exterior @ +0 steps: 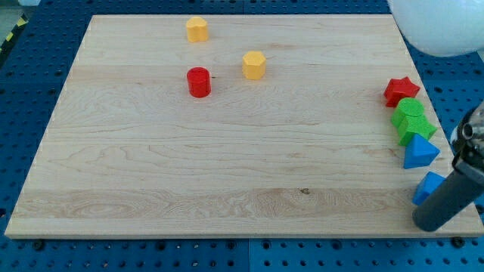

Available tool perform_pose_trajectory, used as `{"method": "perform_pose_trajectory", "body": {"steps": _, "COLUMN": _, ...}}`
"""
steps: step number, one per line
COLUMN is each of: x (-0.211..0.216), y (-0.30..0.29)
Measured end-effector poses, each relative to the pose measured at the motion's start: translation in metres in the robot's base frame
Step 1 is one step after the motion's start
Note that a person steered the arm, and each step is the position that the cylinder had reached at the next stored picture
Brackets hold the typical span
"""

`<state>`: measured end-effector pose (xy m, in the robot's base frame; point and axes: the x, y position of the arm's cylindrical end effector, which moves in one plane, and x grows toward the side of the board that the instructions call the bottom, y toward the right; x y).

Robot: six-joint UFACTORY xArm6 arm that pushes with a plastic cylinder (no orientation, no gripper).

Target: Move your arm to the bottom side of the hexagon

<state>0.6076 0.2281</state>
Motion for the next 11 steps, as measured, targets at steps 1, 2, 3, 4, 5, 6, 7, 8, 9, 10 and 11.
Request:
{"method": "perform_pose_trajectory", "body": {"steps": 1, "x": -0.021, "y": 0.017}}
{"method": "perform_pose_trajectory", "body": {"steps": 2, "x": 0.002, "y": 0.007}}
{"method": "perform_pose_trajectory", "body": {"steps": 3, "x": 0.001, "y": -0.027}}
{"method": "perform_pose_trajectory", "body": {"steps": 4, "x": -0.068, "y": -0.091}}
{"method": "perform_pose_trajectory", "body": {"steps": 5, "x": -0.099, "y": -0.111}}
{"method": "perform_pose_trajectory", "body": {"steps": 6, "x": -0.136, "y": -0.124}}
{"method": "perform_pose_trajectory", "body": {"steps": 7, "x": -0.142, "y": -0.135}}
{"method": "perform_pose_trajectory", "body": {"steps": 8, "x": -0.142, "y": -0.135}}
{"method": "perform_pose_trajectory", "body": {"steps": 9, "x": -0.142, "y": -0.145}}
{"method": "perform_pose_trajectory", "body": {"steps": 10, "x": -0.143, "y": -0.186}}
{"method": "perform_pose_trajectory", "body": {"steps": 11, "x": -0.165, "y": -0.209}}
